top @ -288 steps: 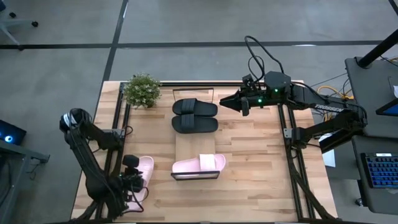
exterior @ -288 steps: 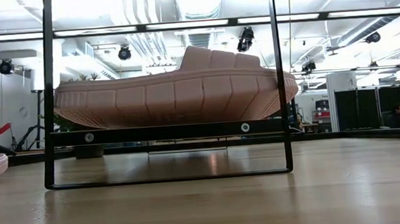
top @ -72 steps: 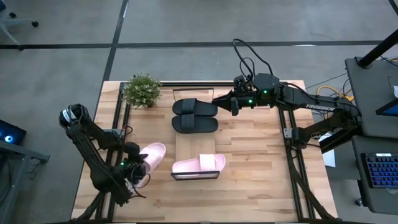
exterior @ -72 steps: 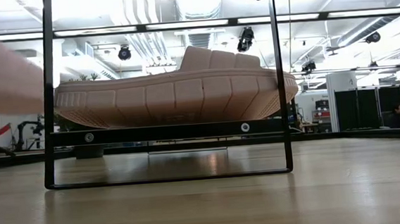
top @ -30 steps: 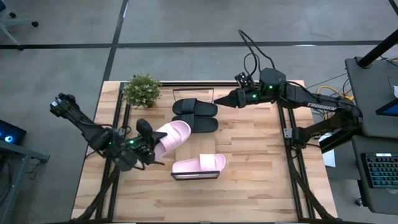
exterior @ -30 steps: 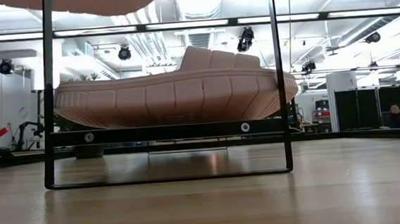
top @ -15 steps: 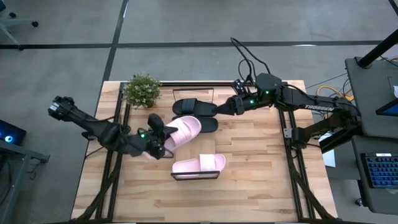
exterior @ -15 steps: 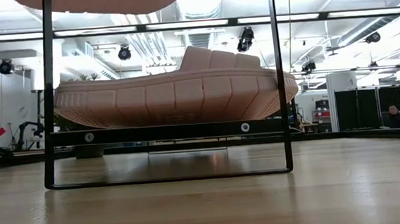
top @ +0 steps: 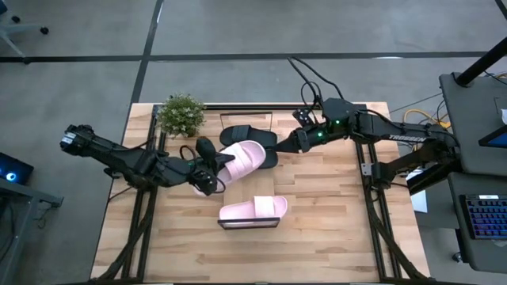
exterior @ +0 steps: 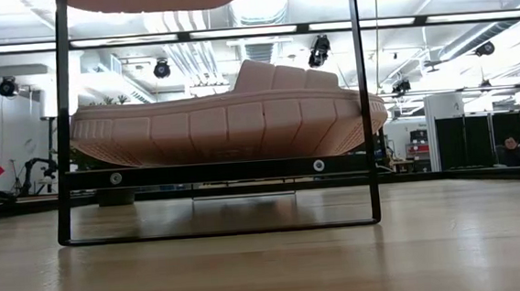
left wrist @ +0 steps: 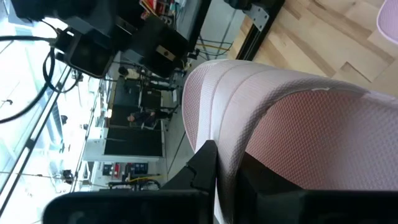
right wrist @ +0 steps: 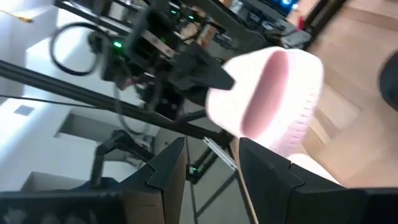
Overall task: Pick and place slides into the shelf
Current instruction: Put the pink slide on the shelf
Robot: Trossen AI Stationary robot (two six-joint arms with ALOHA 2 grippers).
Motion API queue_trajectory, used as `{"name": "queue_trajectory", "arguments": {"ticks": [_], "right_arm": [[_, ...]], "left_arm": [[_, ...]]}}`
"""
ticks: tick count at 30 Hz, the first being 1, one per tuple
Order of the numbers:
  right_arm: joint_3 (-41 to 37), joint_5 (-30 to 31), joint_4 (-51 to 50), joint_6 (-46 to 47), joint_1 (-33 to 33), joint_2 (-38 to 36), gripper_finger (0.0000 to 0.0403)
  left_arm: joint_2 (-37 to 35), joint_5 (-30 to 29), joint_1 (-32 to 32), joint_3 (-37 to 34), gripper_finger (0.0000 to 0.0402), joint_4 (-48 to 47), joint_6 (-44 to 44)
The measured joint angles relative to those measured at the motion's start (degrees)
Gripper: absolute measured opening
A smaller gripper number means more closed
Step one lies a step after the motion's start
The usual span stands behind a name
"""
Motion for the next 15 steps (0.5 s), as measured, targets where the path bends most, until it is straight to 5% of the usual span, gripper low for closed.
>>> {"name": "queue_trajectory", "arguments": {"ticks": [15], "right_arm": [[-1.19,0.48,-4.75,-1.22,0.02,0.00,0.0141]], "left_arm": [[0.46,3.27,2.10,1.56,0.0008,0.14,0.13]]}}
